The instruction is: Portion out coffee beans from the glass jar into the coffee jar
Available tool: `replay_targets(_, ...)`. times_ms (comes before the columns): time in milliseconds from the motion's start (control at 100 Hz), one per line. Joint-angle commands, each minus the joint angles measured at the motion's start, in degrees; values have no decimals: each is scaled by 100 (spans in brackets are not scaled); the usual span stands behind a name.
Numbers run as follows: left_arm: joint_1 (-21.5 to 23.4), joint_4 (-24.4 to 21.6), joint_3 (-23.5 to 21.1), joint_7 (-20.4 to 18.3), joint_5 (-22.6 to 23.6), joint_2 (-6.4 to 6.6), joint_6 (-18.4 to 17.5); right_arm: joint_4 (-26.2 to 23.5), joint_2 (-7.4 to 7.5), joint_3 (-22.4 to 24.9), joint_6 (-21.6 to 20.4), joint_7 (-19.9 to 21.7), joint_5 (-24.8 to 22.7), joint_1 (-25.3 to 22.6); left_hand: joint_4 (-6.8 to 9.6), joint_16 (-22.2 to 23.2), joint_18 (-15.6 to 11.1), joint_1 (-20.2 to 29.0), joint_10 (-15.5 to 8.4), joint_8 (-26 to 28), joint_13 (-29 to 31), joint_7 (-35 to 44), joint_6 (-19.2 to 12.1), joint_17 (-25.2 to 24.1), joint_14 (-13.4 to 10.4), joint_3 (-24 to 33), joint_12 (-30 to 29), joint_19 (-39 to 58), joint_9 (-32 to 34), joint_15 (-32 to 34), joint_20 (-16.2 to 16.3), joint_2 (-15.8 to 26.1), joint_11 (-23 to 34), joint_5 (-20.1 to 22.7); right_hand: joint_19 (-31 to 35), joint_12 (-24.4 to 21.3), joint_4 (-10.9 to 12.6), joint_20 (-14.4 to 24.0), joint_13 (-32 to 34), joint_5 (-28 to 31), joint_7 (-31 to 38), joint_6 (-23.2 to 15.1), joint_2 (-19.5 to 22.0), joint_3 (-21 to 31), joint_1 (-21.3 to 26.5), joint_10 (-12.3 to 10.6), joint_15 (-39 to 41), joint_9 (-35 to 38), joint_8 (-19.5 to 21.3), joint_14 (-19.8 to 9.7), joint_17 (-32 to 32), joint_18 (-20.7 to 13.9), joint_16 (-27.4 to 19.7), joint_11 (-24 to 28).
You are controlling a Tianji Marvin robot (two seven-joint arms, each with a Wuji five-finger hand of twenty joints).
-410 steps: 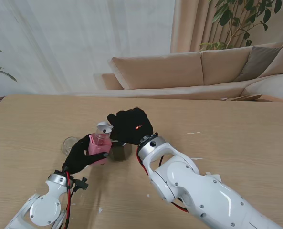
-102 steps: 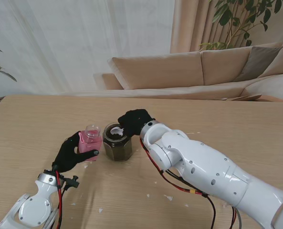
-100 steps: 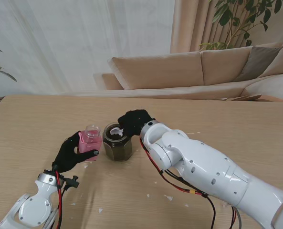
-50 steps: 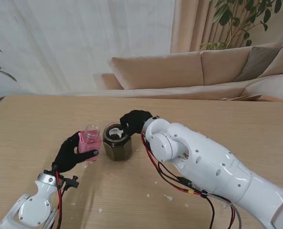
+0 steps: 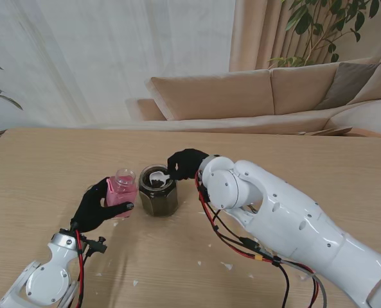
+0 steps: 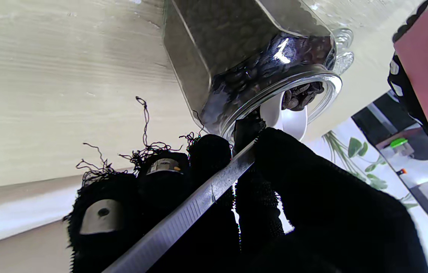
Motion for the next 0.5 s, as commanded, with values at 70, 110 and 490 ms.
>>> replay_targets(70, 26, -38, 22, -74, 22, -27, 13, -42, -2, 62, 87, 72, -28, -69, 69, 17, -110, 1624, -740, 345, -66, 1127, -1178, 30, -111, 1421, 400, 39, 369, 26, 56, 945, 615, 397, 1055, 119, 286, 5, 156, 109, 190, -90, 101, 66, 191, -68, 251, 99, 119, 39, 109, -121, 122, 229)
replay_targets(110, 28, -40, 26, -74, 31, -26, 24, -55, -6, 93, 110, 64, 18, -85, 68, 17, -110, 1623, -737, 344, -67, 1124, -1181, 30, -113, 1420, 399, 39, 363, 25, 56, 944, 612, 393, 1056, 118, 286, 8, 153, 110, 190, -74, 96, 68, 199, -60, 255, 103, 117, 51, 105, -113, 123, 232)
replay_targets(490, 24, -33, 106, -41, 108, -27, 137, -239, -16, 278, 222, -20, 46, -176, 67, 18, -112, 1624, -739, 346, -68, 1125, -1181, 29, -107, 1425, 400, 38, 364, 24, 54, 945, 613, 400, 1067, 110, 278, 39, 166, 118, 199, -52, 90, 66, 207, -49, 270, 111, 105, 65, 106, -71, 117, 240)
